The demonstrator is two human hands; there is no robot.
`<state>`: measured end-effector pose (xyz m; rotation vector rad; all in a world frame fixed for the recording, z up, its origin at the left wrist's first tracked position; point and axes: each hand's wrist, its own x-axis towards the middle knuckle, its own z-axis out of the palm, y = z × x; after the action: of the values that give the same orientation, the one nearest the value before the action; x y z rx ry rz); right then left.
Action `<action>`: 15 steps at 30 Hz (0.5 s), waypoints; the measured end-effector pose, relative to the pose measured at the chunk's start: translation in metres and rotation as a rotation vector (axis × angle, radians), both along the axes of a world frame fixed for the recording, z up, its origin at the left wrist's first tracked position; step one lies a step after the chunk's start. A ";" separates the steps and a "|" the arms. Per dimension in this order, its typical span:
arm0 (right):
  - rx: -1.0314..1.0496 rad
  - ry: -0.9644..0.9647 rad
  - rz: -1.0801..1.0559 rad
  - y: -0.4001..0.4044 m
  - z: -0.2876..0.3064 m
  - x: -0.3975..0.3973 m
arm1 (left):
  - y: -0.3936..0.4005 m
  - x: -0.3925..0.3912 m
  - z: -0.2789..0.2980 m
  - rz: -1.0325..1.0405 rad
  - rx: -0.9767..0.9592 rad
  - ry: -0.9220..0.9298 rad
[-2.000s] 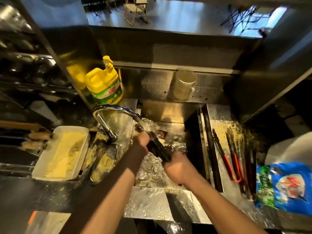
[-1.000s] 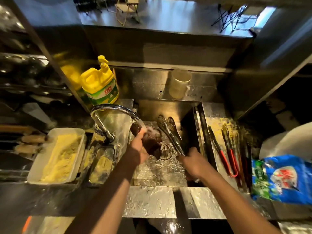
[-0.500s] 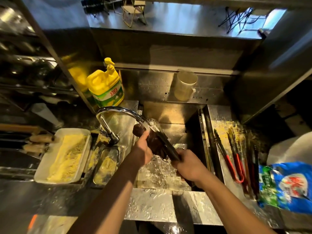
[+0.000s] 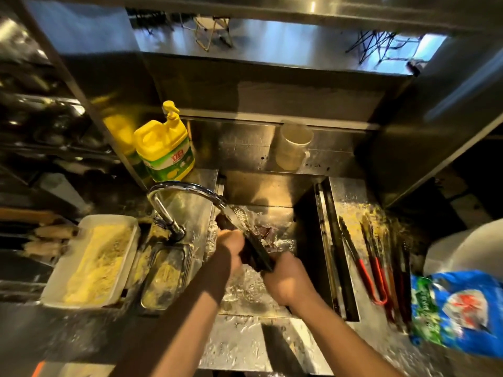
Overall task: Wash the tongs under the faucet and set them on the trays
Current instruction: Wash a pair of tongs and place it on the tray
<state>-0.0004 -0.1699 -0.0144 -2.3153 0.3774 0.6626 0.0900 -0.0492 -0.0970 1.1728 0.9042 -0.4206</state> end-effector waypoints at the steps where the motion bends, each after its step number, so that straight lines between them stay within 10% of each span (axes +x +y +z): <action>1: 0.014 0.008 0.013 0.001 0.001 -0.001 | 0.000 0.001 -0.002 -0.013 -0.012 -0.002; 15: 0.012 -0.029 -0.006 -0.011 0.002 -0.003 | -0.010 0.021 -0.003 0.129 0.112 -0.054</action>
<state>-0.0033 -0.1810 -0.0126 -2.3086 0.3661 0.6254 0.1111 -0.0590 -0.1000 1.2141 0.9599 -0.2353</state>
